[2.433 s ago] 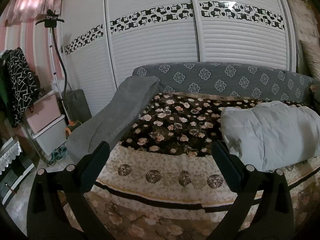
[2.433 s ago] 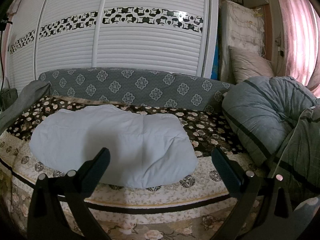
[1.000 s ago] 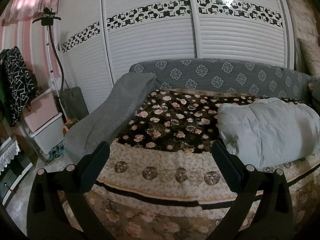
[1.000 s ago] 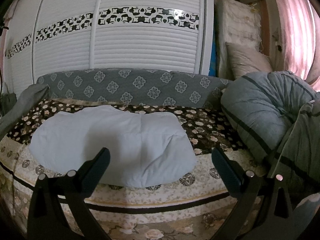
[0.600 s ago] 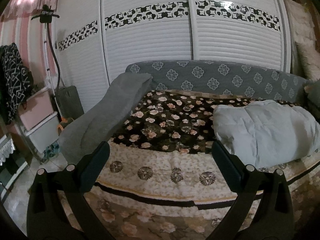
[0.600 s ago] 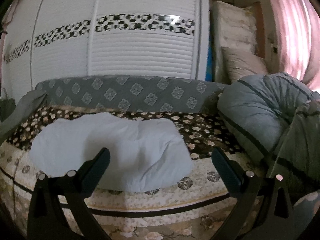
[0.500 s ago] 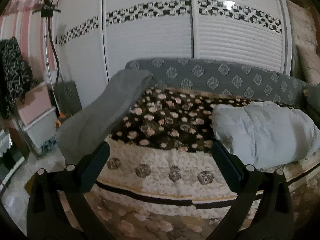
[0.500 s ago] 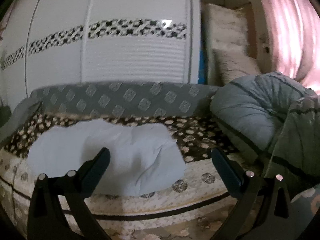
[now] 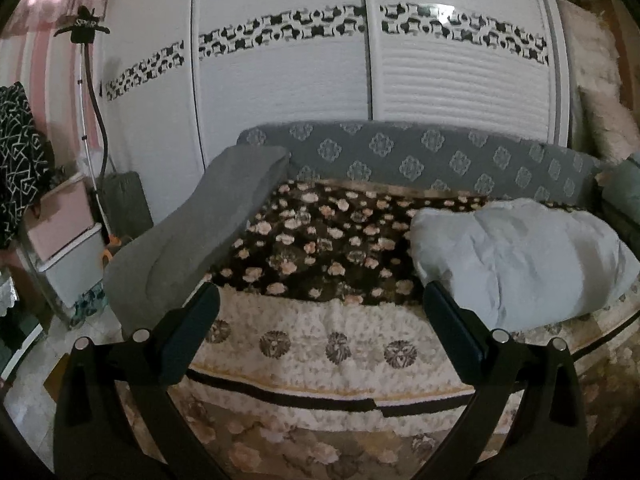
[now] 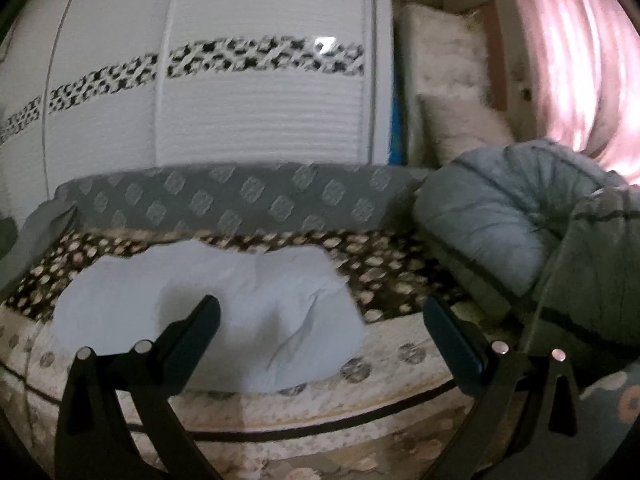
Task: Fold large clothes
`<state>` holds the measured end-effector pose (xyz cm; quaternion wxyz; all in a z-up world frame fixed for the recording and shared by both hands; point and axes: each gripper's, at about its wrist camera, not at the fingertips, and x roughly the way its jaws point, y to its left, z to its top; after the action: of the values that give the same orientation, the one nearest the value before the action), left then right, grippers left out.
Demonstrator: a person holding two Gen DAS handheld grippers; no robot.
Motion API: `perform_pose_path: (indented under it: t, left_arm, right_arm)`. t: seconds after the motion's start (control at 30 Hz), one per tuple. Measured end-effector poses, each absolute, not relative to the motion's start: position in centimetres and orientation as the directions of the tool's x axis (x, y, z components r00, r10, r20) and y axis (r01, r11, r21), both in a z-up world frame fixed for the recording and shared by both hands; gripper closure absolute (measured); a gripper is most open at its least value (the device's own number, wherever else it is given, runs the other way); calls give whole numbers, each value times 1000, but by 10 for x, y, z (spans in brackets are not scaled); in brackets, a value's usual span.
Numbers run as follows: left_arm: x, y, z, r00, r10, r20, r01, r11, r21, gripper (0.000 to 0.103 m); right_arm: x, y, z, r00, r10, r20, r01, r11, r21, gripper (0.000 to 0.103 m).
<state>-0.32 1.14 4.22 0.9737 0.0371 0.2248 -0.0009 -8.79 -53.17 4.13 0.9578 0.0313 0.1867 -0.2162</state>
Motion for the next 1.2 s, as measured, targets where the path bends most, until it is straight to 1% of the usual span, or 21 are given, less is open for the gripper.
perform_pose_path:
  t: [0.07, 0.13, 0.23, 0.33, 0.4, 0.5, 0.57, 0.7, 0.83, 1.2]
  left_arm:
    - [-2, 8, 42, 896, 16, -444, 24, 996, 85, 3]
    - [-4, 8, 42, 900, 16, -435, 26, 996, 90, 3]
    - [-6, 9, 44, 902, 26, -430, 15, 996, 90, 3]
    - [-10, 11, 47, 910, 35, -412, 1, 996, 88, 3]
    - [-13, 12, 49, 917, 32, -398, 2, 996, 85, 3]
    - [-15, 12, 51, 923, 24, -383, 10, 996, 86, 3]
    - [-11, 11, 50, 918, 25, -396, 13, 995, 94, 3]
    - [-7, 7, 47, 908, 32, -417, 16, 994, 110, 3]
    - [-6, 7, 47, 908, 32, -418, 17, 993, 113, 3]
    - [-6, 9, 47, 910, 23, -415, 23, 994, 104, 3]
  right_arm:
    - [-84, -533, 38, 839, -373, -396, 404, 915, -6, 2]
    - [-84, -536, 37, 838, -374, -398, 410, 912, 5, 2]
    - [-94, -537, 42, 847, -393, -357, 428, 903, 22, 2]
    - [-109, -539, 47, 861, -413, -297, 447, 893, 54, 2]
    - [-114, -545, 48, 863, -419, -284, 458, 885, 84, 2]
    - [-120, -560, 46, 852, -428, -301, 487, 859, 157, 2]
    - [-121, -572, 42, 837, -435, -331, 514, 832, 209, 2]
    - [-120, -586, 33, 817, -438, -377, 547, 796, 261, 2]
    - [-119, -586, 32, 824, -425, -375, 534, 804, 261, 2]
    - [-108, -569, 34, 833, -404, -377, 497, 847, 191, 2]
